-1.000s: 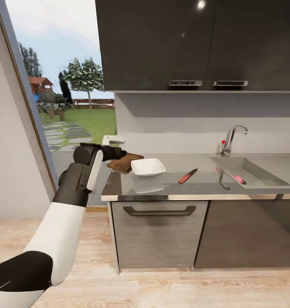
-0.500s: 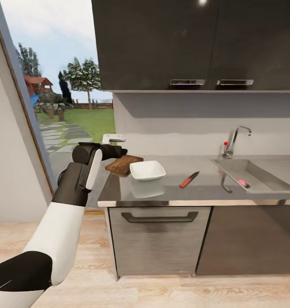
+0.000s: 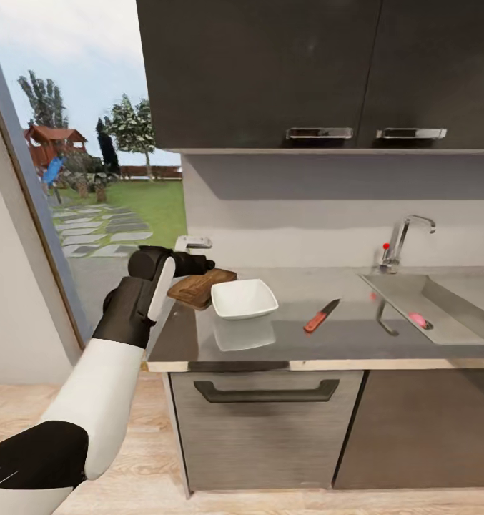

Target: In the kitchen, take the Vidalia onion out of the sink, dice it on the chopping board with the paring knife, put the diced onion into the bowl on the countertop, then place both the paring knife and the chopping board into the sink.

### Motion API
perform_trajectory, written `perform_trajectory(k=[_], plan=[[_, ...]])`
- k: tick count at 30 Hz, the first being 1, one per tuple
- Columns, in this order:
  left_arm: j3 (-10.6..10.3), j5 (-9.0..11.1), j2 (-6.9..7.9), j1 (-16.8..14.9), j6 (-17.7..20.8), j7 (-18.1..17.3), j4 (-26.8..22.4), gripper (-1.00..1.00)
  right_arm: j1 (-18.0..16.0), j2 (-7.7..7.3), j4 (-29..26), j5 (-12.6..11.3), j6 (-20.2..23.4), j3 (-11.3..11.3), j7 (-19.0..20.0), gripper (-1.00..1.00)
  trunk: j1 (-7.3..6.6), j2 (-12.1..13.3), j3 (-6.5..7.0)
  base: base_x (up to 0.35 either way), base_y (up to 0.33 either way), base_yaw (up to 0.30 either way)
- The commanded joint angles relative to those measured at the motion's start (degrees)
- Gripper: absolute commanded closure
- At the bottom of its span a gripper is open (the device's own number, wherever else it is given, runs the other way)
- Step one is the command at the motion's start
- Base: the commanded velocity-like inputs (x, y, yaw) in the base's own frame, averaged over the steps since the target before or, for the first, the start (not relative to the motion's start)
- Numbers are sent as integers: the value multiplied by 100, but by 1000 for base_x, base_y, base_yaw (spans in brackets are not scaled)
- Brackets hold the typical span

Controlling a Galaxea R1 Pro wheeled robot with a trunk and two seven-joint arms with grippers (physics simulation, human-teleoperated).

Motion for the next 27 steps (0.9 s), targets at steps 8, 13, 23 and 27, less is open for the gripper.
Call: perform_trajectory(k=[8, 13, 23, 27], plan=[[114, 74, -8, 4, -7, 14, 572, -100, -4, -6, 464, -20, -11, -6, 13, -100, 1, -3, -6, 30, 0, 0], [323, 75, -15, 4, -9, 10, 789, -100, -4, -6, 664, -20, -15, -6, 9, -100, 1, -3, -6, 1, 0, 0], [386, 90, -18, 4, -439, 13, 1335, -100, -4, -9, 751, -20, -19, -6, 19, -100, 1, -3, -6, 0, 0, 0], [387, 243, -18, 4, -488, 14, 1413, -100, -4, -6, 765, -20, -19, -6, 20, -100, 1, -3, -6, 0, 0, 0]])
